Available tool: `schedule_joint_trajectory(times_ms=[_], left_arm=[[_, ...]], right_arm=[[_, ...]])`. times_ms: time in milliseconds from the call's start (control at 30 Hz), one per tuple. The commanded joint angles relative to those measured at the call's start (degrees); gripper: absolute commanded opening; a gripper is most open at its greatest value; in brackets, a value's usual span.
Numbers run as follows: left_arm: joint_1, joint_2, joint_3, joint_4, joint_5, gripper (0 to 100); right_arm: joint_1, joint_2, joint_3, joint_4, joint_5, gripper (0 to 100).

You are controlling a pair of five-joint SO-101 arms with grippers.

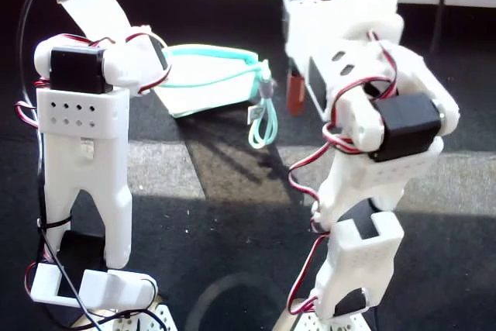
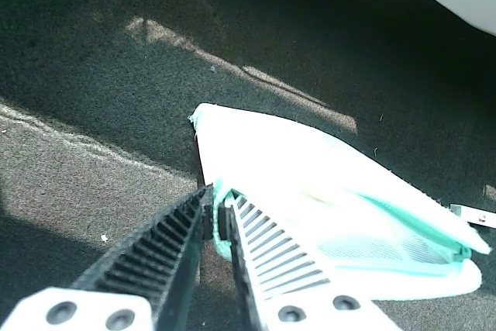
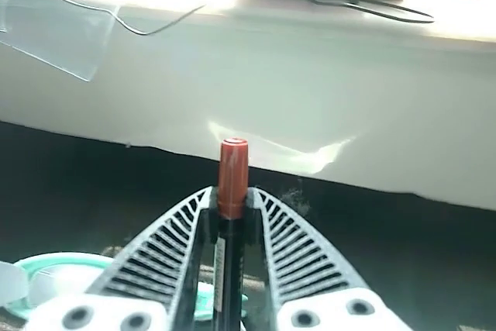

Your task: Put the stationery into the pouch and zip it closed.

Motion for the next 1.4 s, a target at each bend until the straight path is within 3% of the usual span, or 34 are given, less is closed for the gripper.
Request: schedule_joint_trajectory(times_ms=[0,167,467,1133,1367], left_arm=[[-0.7,0.0,0.1,0.5,-0.4,1],[-0.7,0.0,0.2,0.6,-0.1,1],[-0.7,0.0,0.0,0.5,-0.1,1],[-0.6,0.0,-0.1,0.4,0.0,1],[-0.6,0.2,-0.1,0.3,0.0,1]], right_arm=[[-3.1,-2.3,-2.2,-7.3,0.4,0.6],[-7.0,-2.2,-1.9,-17.3,0.4,0.6],[-11.2,0.7,-1.6,-24.7,0.4,0.6],[-12.4,21.8,-2.3,-24.5,0.4,0.6],[-12.5,21.9,-6.3,-15.3,0.5,0.6]])
